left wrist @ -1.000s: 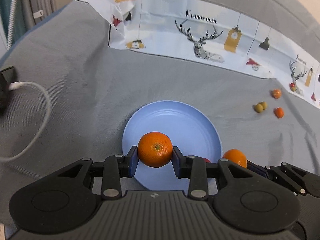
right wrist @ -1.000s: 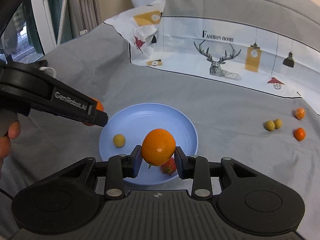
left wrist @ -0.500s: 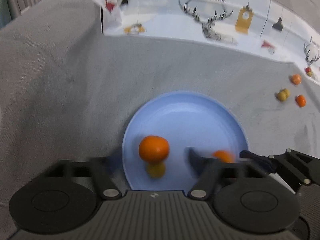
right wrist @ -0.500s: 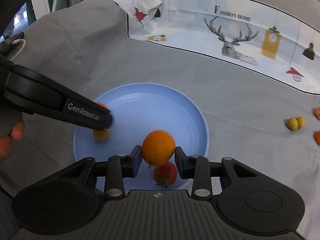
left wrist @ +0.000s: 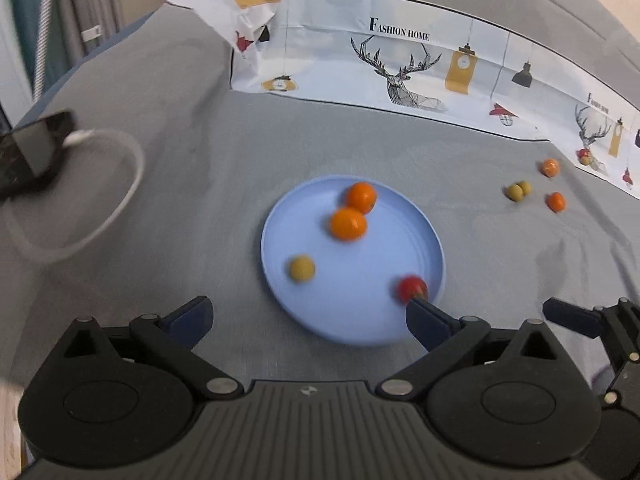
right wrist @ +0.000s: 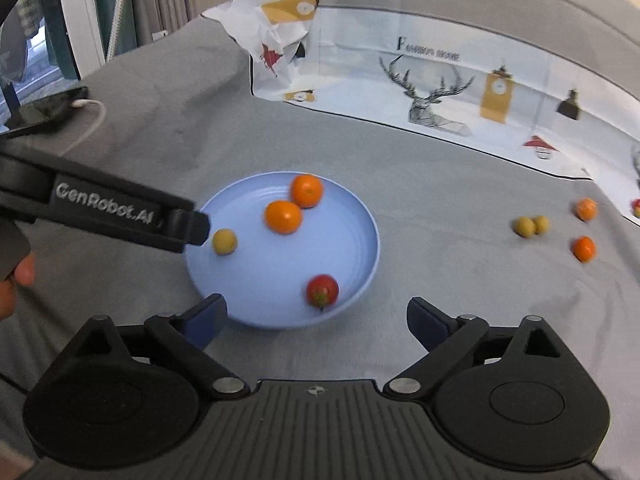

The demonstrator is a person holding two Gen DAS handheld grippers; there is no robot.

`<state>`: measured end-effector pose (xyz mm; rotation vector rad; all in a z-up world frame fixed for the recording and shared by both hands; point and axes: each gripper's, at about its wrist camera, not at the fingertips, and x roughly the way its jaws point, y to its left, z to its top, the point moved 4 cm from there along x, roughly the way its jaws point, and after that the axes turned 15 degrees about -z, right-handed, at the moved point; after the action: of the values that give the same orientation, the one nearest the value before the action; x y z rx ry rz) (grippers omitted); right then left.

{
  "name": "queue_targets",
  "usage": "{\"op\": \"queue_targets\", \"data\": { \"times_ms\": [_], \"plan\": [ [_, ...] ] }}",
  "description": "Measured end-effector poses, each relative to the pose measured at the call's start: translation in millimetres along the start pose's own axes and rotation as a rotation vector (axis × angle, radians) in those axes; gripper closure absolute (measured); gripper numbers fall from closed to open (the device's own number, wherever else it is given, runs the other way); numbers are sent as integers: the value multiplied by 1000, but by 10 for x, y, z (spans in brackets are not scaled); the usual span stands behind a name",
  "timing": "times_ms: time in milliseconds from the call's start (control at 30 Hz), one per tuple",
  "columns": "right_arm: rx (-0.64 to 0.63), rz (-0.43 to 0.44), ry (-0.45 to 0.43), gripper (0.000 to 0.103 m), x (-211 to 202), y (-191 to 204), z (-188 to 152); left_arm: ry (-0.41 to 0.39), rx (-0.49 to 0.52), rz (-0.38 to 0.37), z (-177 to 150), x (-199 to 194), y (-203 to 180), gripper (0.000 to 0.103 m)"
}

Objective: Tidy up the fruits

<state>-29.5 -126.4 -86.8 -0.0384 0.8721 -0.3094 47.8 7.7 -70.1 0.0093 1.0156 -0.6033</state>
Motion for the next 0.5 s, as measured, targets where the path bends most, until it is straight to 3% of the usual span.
{"op": "queue_targets", "data": {
  "times_ms": [500],
  "plan": [
    [90, -53, -144, 1, -1097, -227, -401, -126, 41, -14, -553, -955, -371, 0]
  ]
}}
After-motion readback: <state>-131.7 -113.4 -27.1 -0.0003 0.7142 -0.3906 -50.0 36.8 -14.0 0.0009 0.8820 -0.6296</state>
